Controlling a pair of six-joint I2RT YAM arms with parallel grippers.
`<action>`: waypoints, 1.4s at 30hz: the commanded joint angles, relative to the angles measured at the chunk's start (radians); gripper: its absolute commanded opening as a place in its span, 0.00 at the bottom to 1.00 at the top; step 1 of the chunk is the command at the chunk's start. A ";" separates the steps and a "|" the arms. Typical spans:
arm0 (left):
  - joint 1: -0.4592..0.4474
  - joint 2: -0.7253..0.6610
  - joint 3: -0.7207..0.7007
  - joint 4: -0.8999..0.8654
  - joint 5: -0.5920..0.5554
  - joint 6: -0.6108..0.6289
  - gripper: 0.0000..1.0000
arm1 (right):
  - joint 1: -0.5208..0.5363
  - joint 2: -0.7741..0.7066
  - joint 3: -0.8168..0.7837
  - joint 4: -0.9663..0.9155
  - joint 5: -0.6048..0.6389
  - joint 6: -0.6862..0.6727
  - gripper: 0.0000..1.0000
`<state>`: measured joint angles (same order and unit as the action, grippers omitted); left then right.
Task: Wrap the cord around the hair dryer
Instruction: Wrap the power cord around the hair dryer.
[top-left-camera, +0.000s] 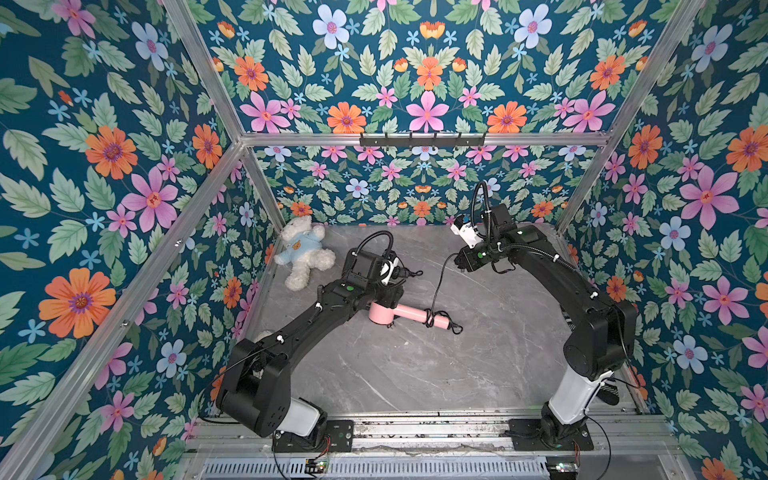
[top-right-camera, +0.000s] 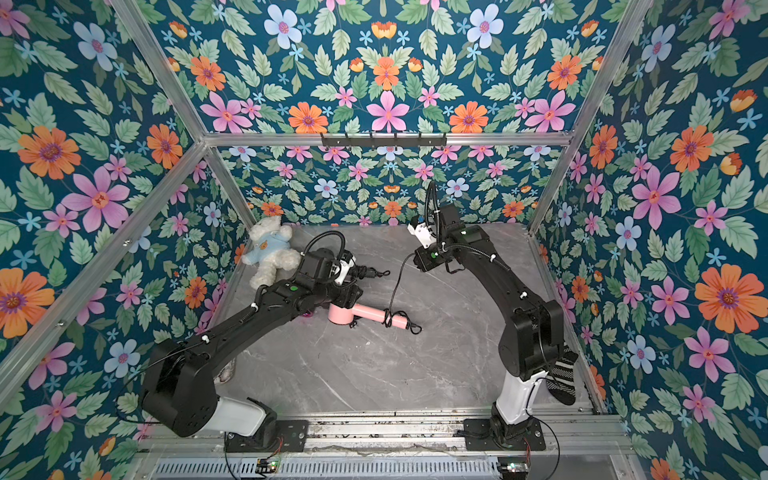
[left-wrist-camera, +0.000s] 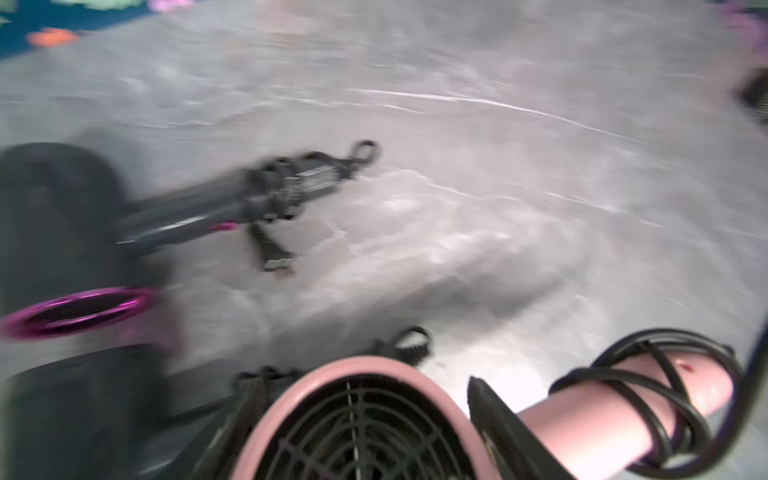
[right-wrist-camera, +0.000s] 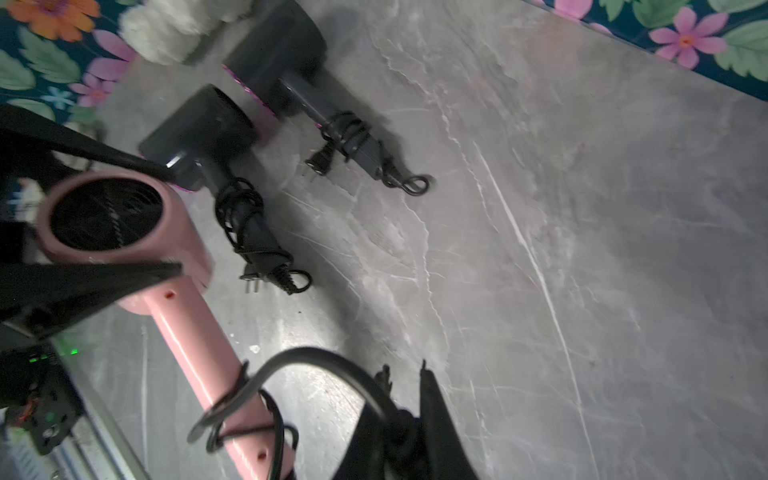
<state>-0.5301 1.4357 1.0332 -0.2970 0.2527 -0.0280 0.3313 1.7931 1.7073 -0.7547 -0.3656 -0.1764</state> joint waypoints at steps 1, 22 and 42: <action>0.002 -0.055 -0.034 0.079 0.323 0.033 0.00 | -0.032 0.013 -0.026 0.083 -0.051 0.038 0.00; 0.099 -0.116 -0.222 0.841 0.325 -0.681 0.00 | -0.128 -0.098 -0.591 0.627 -0.431 0.328 0.00; 0.031 -0.048 -0.287 0.707 -0.340 -1.042 0.00 | 0.146 -0.215 -0.783 0.611 -0.106 0.395 0.00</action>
<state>-0.4892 1.4101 0.7326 0.4633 0.0978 -1.0504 0.4389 1.5860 0.8997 -0.0208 -0.6067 0.2726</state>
